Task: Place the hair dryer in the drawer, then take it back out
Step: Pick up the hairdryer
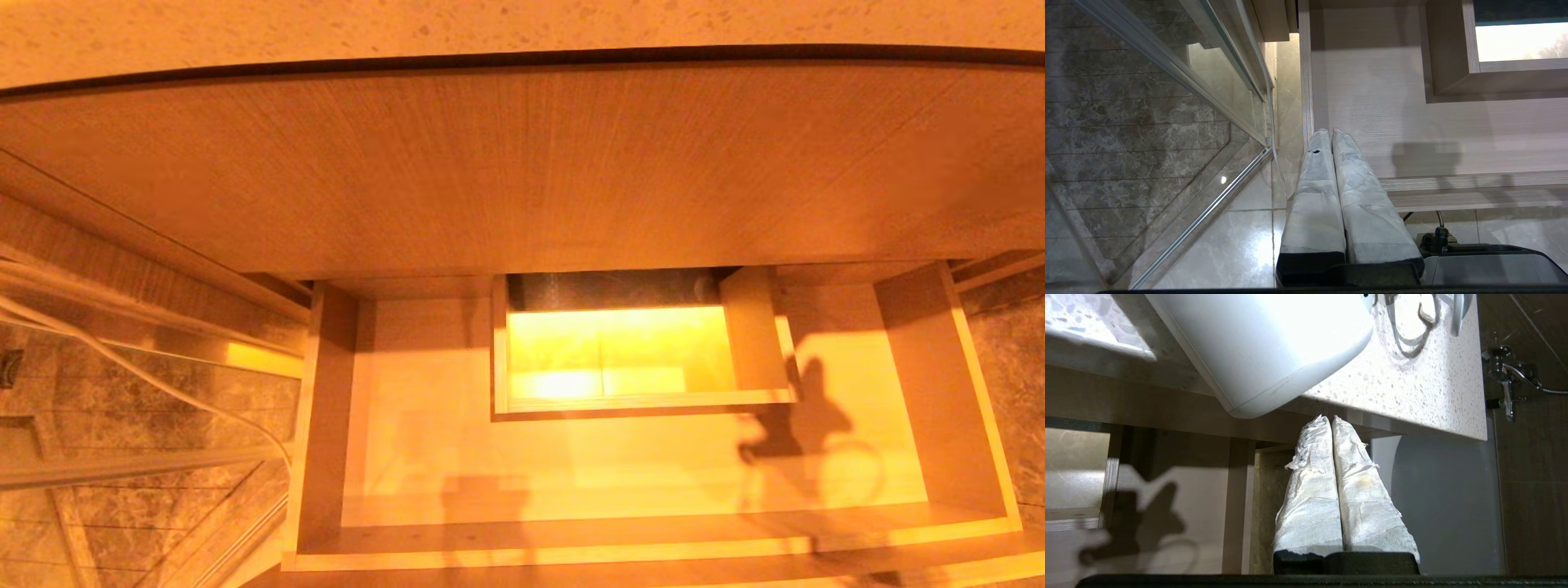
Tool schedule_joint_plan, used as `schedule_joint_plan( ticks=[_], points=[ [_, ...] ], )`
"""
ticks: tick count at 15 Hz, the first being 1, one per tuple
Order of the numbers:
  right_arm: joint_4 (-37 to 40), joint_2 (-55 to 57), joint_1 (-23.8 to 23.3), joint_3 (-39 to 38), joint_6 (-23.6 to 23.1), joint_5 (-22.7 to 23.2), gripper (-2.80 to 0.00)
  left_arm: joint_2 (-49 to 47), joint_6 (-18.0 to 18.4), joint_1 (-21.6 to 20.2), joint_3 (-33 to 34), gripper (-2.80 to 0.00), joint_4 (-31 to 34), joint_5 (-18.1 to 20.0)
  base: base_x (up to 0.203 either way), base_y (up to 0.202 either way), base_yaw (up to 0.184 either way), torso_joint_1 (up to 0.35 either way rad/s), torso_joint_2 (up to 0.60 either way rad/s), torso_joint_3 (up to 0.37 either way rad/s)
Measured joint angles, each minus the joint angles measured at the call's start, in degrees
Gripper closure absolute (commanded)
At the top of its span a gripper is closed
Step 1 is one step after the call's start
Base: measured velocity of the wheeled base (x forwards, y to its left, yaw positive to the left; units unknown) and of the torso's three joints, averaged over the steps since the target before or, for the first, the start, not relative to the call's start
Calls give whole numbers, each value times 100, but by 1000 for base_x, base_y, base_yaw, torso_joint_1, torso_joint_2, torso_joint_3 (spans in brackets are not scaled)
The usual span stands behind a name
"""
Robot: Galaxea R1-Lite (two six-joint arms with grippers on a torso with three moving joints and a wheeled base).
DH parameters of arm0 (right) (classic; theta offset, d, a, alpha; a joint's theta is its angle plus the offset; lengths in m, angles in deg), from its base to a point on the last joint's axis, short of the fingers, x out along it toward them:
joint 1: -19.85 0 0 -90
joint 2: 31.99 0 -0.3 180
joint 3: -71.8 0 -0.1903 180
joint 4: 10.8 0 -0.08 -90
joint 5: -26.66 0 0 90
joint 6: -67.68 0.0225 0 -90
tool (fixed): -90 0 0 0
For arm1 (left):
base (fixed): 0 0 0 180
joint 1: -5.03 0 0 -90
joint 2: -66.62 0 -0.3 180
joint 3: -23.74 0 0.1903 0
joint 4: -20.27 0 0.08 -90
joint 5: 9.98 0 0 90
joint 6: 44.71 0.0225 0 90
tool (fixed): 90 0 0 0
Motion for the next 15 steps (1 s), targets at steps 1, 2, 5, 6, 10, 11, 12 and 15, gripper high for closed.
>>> schedule_joint_plan(
  ticks=[1,2,5,6,10,11,12,15],
  points=[
    [-46,25,35,10,23,0,0,0,2,0,0,0,-1,2,0,0,0,0,0,0],
    [-90,46,67,17,34,0,0,0,0,0,0,0,0,0,0,0,0,0,0,0],
    [-201,126,198,83,57,9,0,0,5,0,0,0,-1,2,0,0,0,0,0,0],
    [-201,149,222,89,65,10,0,0,2,0,0,0,0,2,0,0,0,0,0,0],
    [-290,292,388,182,77,10,0,0,0,0,0,0,-1,1,0,0,0,0,0,0],
    [-364,332,419,204,76,10,0,0,0,0,0,0,-1,0,0,0,0,0,0,0],
    [-409,371,445,218,76,9,0,0,0,0,0,0,-1,0,0,0,0,0,0,0],
    [-430,459,514,260,68,10,0,0,0,0,0,0,-1,0,0,0,0,0,0,0]
  ],
)
